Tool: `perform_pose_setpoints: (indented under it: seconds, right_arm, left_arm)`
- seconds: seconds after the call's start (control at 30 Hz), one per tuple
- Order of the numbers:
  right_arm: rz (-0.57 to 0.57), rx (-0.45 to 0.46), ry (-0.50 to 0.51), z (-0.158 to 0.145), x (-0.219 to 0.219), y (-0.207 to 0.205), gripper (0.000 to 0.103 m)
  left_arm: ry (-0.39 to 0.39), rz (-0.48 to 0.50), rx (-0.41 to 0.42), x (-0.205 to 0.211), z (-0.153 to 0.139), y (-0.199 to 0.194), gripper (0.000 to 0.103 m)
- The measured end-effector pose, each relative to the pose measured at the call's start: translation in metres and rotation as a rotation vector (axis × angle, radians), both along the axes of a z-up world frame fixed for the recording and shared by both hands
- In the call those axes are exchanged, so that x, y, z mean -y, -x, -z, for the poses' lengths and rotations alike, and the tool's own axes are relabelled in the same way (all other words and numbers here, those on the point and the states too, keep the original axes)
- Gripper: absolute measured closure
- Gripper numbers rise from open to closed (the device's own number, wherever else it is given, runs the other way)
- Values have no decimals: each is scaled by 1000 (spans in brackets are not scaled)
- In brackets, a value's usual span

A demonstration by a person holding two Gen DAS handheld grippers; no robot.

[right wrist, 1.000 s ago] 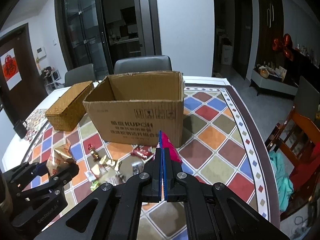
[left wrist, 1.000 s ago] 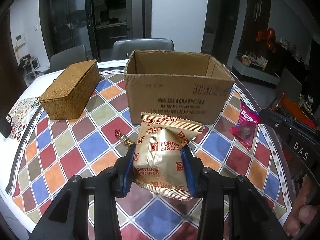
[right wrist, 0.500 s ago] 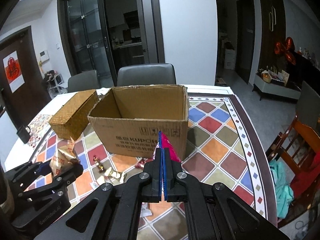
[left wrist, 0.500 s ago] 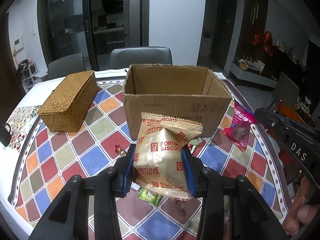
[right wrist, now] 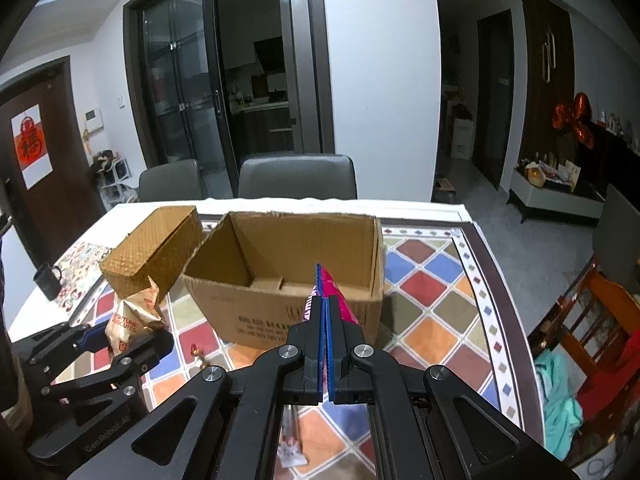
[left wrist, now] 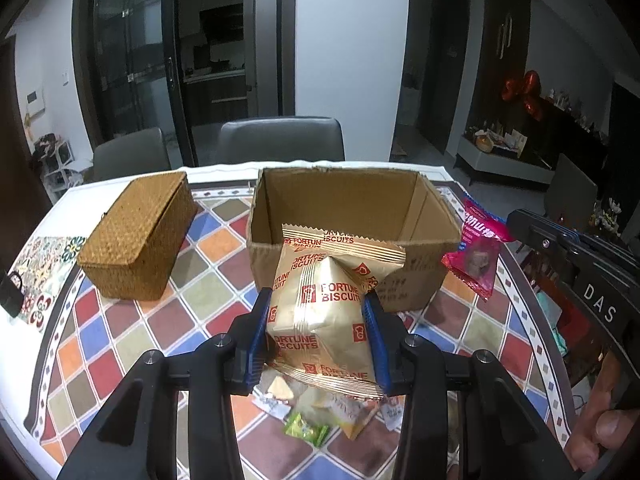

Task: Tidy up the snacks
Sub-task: 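Carry the biscuit packet and pink bag in both tools over the cardboard box, then open both tools to drop the biscuits and pink bag into the box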

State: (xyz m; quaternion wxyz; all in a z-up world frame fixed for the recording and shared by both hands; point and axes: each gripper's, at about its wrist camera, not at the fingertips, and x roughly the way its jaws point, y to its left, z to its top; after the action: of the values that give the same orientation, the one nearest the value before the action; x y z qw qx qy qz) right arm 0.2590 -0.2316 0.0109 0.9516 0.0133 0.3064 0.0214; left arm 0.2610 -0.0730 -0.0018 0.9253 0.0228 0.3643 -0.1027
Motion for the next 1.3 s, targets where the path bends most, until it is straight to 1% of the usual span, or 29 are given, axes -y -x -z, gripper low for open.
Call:
perform_pose_setpoints:
  seconds: [0.37, 0.7, 1.03, 1.3]
  right_arm:
    - [1, 55, 16, -23, -2, -24, 101]
    - [4, 77, 18, -30, -1, -47, 101]
    - [-1, 75, 24, -30, -2, -72, 101]
    - [-1, 62, 22, -24, -2, -92, 101]
  left_arm:
    - [13, 18, 29, 2, -20, -29, 61]
    - [2, 24, 45, 5, -27, -59, 61]
    - [-7, 20, 41, 7, -22, -94, 61]
    - [-13, 18, 28, 8, -14, -117, 61]
